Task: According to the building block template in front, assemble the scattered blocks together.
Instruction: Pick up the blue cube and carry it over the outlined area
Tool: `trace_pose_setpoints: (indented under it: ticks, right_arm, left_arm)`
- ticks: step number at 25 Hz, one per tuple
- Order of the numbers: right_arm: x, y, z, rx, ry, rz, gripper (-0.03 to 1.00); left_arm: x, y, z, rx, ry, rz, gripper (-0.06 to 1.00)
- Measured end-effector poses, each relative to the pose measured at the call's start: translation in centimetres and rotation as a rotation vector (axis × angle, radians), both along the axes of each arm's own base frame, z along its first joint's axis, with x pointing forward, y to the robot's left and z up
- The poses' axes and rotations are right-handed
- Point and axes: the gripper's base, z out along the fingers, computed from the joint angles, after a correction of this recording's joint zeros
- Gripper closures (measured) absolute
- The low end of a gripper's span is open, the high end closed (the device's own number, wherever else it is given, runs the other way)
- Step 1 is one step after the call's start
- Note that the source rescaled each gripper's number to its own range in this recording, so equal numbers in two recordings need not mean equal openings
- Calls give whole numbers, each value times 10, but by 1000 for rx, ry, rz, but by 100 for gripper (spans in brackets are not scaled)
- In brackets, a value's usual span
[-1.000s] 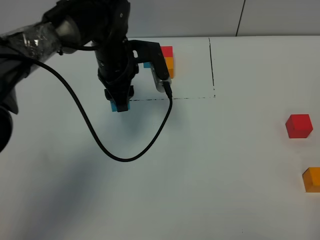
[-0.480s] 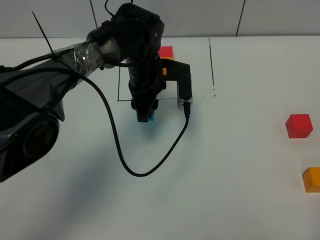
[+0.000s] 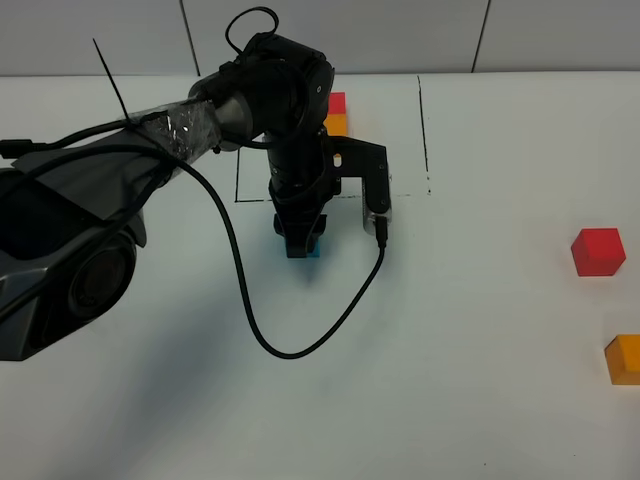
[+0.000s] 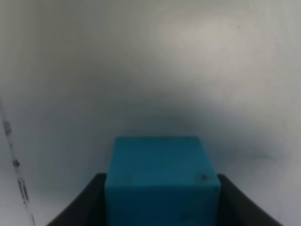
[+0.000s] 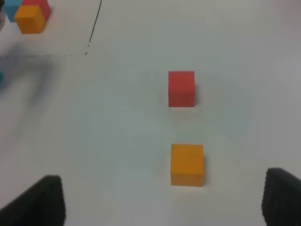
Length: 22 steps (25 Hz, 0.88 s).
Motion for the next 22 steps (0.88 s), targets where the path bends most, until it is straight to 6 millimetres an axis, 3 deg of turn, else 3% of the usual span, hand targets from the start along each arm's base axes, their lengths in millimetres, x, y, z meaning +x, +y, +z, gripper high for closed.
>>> trace_pose_setpoints:
  ticks: [20,22]
  right_arm:
    - [0,0,0,0,0,0,26]
    - [0,0,0,0,0,0,26]
  left_arm:
    - [1,0,0,-4,-6,0,93]
    - [1,0,0,-4,-6,0,90]
